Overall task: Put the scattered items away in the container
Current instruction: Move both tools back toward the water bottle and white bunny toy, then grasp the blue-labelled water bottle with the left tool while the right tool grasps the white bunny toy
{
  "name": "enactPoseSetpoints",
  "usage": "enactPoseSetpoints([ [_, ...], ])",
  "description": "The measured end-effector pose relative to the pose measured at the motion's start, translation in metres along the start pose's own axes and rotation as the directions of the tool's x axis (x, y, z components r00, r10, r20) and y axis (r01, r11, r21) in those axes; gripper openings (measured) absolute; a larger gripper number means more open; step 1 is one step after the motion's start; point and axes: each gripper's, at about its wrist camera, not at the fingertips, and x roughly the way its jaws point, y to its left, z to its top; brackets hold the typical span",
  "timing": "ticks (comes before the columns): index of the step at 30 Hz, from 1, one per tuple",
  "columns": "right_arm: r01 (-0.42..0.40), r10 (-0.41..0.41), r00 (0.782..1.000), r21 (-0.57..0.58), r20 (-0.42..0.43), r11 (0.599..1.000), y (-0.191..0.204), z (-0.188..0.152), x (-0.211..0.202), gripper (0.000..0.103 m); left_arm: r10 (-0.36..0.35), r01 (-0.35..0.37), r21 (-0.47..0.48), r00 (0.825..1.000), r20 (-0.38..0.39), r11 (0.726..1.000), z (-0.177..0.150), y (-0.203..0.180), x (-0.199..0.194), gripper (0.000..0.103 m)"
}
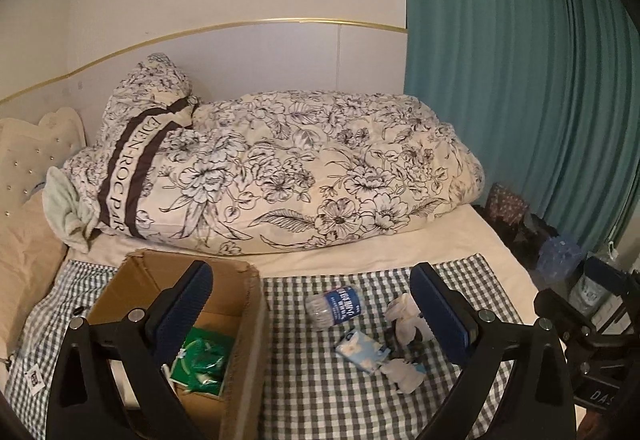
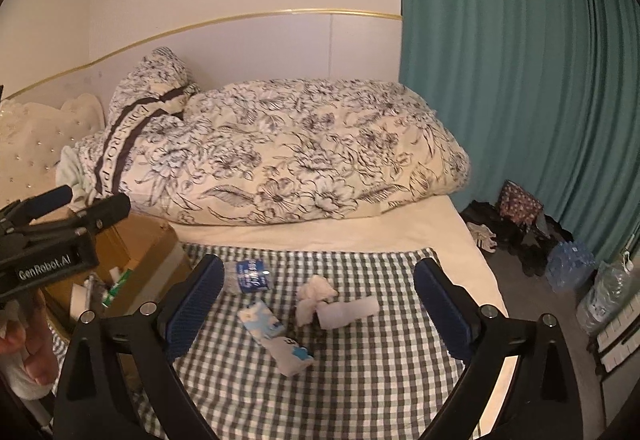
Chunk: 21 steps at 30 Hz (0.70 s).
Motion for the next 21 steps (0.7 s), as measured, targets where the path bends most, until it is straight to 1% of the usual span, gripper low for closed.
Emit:
enactPoseSetpoints([
  [5, -0.013, 0.013, 1.000, 0.012, -0.023, 1.000, -0.005, -0.007, 0.015, 0.096, 0.007, -0.006, 0.029, 0.999, -0.036, 1.000, -0.008, -0.005, 0.020, 0.101],
  [9, -0.021, 0.021, 0.999, -0.019, -0.040, 1.000, 0.002, -0.014, 0.029, 0.096, 0.002, -0.001, 0.010, 0.998, -0.065, 1.000, -0.014, -0.001, 0.036, 0.101],
  [14, -0.050, 0.045, 0.995, -0.050, -0.091, 0.997, 0.011, -0.032, 0.051, 0.096, -0.015, 0.015, -0.010, 0.995, -0.103, 1.000, -0.020, -0.001, 0.059, 0.101],
  [21, -0.072, 0.061, 0.983, -0.059, -0.170, 0.996, 0.010, -0.059, 0.085, 0.096, -0.032, 0.035, 0.013, 0.983, -0.182, 0.999, -0.036, -0.014, 0.104, 0.101],
])
